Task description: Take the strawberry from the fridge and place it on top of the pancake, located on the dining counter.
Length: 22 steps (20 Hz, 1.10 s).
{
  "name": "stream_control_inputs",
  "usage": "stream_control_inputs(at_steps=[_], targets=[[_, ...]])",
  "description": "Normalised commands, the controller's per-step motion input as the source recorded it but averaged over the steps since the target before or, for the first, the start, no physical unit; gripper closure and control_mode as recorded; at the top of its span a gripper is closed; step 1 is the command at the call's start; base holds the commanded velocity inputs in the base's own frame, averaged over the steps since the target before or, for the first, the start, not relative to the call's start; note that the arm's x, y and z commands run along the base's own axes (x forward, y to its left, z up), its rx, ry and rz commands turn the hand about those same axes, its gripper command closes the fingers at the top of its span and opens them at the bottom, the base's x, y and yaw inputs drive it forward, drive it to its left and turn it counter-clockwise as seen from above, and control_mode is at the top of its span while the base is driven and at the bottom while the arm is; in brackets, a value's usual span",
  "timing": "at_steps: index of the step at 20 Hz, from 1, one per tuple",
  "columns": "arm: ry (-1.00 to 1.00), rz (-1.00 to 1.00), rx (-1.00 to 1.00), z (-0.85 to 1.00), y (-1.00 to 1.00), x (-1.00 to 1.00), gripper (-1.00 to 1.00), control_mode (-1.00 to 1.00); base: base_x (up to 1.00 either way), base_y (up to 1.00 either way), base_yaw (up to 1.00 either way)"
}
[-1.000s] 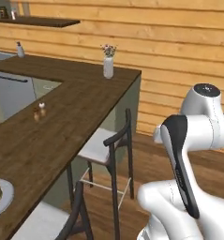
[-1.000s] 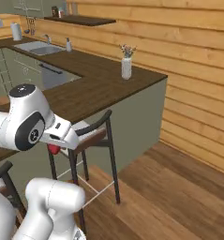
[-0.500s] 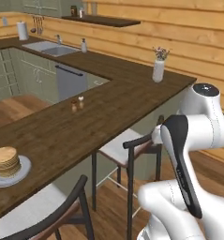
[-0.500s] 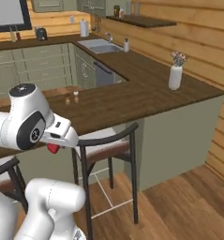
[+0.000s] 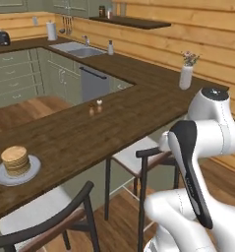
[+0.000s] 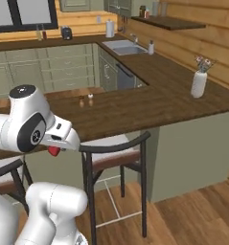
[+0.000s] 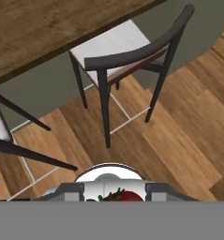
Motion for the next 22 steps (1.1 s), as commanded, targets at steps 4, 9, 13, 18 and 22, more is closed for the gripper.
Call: stream_control_inputs(at_steps=[4, 9, 13, 18, 22], targets=[[0.0, 0.0, 0.0, 0.0, 0.0, 0.0, 1.0, 1.0, -0.96, 0.79, 0.47], [0.0, 0.0, 0.0, 0.0, 0.0, 0.0, 1.0, 1.0, -1.0, 0.58, 0.46], [0.0, 0.0, 0.0, 0.0, 0.0, 0.0, 1.0, 1.0, -0.51, -0.05, 0.29], [0.0, 0.0, 0.0, 0.0, 0.0, 0.0, 1.0, 1.0, -0.48, 0.1, 0.25], [0.0, 0.0, 0.0, 0.0, 0.0, 0.0, 1.0, 1.0, -0.19, 0.94, 0.4]])
